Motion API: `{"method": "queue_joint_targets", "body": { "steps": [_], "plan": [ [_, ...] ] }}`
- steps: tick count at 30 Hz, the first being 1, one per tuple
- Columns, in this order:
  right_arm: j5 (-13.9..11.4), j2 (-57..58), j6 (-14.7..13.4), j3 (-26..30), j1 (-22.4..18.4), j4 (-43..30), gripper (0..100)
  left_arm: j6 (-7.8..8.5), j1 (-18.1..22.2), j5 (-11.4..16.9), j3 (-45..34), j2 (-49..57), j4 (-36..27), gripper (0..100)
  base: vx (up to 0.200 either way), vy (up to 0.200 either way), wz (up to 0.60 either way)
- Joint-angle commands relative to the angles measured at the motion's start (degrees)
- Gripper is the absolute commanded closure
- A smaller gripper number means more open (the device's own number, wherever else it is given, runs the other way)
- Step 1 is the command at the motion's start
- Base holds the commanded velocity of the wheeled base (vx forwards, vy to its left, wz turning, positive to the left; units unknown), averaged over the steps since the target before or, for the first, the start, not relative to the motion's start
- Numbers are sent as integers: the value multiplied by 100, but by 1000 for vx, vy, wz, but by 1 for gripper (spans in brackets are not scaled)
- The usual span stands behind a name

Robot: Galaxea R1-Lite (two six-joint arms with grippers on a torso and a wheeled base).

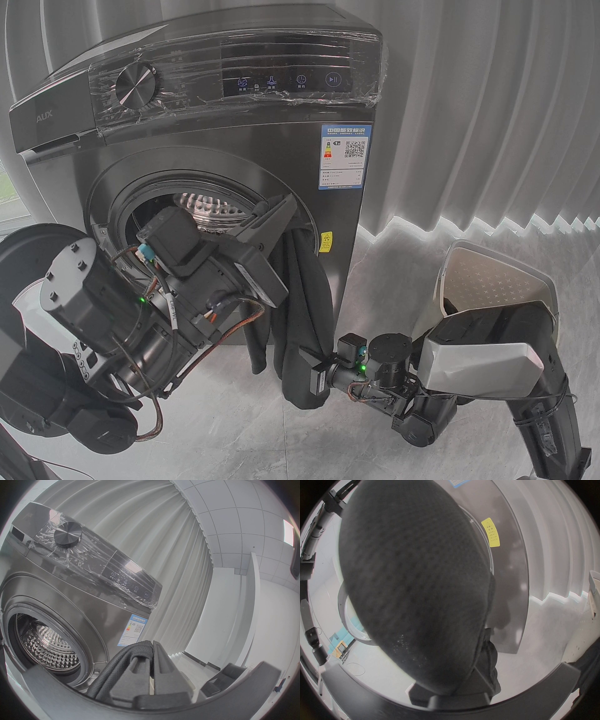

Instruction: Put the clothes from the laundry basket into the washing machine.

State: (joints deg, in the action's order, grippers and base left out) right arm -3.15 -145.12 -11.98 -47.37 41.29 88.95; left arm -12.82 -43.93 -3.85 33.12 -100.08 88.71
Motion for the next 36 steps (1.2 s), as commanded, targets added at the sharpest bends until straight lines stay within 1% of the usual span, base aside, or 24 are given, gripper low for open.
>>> {"method": "queue_joint_targets", "body": {
  "steps": [1,3,4,9,11,13,17,19,24,36],
  "plan": [
    [-19,748,-6,729,204,8,100,-71,219,-1,-16,-81,-12,100,0,0,0],
    [-37,959,-6,923,257,8,100,-71,298,-10,-25,-125,-3,100,0,0,0],
    [-55,1205,-15,1151,327,8,100,-62,386,-10,-25,-196,-3,100,0,0,0],
    [-81,1847,-6,1767,503,8,100,-53,605,-10,-60,-433,-3,100,0,0,0],
    [-90,1978,-6,1872,520,-1,100,-45,632,-10,-60,-503,-3,100,0,0,0],
    [-125,2233,3,2065,529,-1,100,-1,693,-10,-60,-653,-3,100,0,0,0],
    [-257,2515,3,2320,556,-1,100,8,711,-28,-60,-784,-3,100,0,0,0],
    [-274,2620,3,2443,591,-1,100,8,720,-28,-78,-837,-3,100,0,0,0],
    [-283,2805,12,2514,679,-1,100,34,746,-19,-157,-916,-3,100,0,0,0],
    [-283,2980,29,2241,670,-1,100,52,737,25,-394,-995,-3,100,0,0,0]
  ]
}}
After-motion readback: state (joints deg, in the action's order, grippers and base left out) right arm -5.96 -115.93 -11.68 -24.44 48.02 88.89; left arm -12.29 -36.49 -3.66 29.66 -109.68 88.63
